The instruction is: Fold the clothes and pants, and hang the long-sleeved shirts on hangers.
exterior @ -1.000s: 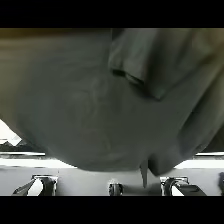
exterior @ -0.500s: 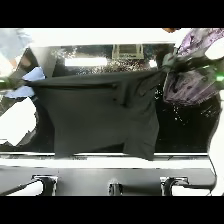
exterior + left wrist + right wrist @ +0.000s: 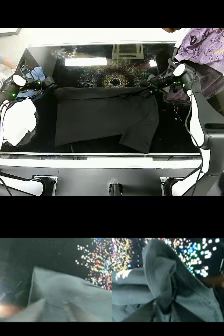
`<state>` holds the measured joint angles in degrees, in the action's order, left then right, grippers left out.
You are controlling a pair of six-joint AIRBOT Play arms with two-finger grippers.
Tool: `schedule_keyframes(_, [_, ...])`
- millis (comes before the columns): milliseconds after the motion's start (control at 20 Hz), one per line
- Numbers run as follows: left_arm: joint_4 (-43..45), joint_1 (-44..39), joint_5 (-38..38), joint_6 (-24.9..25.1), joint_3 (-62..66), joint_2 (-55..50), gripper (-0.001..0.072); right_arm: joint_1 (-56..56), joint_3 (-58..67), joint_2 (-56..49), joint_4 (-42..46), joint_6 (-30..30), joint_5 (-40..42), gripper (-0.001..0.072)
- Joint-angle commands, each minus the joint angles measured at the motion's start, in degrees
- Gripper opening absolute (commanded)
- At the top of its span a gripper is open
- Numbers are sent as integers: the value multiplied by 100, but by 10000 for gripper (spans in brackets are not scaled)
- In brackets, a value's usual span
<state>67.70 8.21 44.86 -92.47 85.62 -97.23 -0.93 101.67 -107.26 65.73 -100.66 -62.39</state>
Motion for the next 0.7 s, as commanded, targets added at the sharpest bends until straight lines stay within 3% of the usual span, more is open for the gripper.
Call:
schedule_keyframes(0, [-22, 170, 575, -166, 286, -79, 523, -111, 118, 26, -50, 348, -557, 387])
schedule_keyframes(50, [-20, 306, 831, -164, 400, 0, 536, -219, 122, 166, -11, 601, -791, 426])
schedule_keyframes(200, [-13, 826, 1615, 140, 448, 437, 536, -780, 85, 588, 319, 1703, -1788, 429])
schedule_keyframes(400, [-15, 1346, 2577, 442, 57, 1021, 536, -1864, -1137, 1008, -518, 2048, -2081, 432])
schedule_keyframes(650, [-15, 1497, 2671, 466, -966, 1731, 535, -2238, -2719, 1095, -1272, 2855, -1897, 425])
